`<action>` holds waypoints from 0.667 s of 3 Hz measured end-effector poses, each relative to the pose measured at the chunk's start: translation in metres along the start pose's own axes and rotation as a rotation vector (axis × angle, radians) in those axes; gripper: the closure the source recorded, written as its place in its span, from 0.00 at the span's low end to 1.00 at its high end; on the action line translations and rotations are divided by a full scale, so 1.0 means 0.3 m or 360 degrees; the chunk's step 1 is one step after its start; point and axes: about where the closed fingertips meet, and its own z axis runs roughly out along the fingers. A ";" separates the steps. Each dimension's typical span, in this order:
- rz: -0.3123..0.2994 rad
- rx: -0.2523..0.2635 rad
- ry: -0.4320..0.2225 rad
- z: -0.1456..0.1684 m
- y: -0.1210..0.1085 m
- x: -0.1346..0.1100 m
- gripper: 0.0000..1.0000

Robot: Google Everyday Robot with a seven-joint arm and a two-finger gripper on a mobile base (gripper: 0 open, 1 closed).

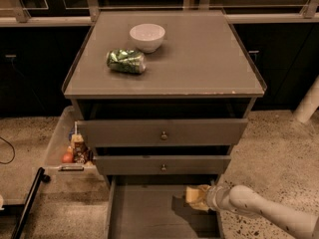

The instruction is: Place sponge into bottom drawer

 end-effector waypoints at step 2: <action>-0.0013 -0.0041 -0.0090 0.103 0.010 -0.006 1.00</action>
Offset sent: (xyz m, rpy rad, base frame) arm 0.0306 0.0391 -0.0483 0.1183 -0.0557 0.0699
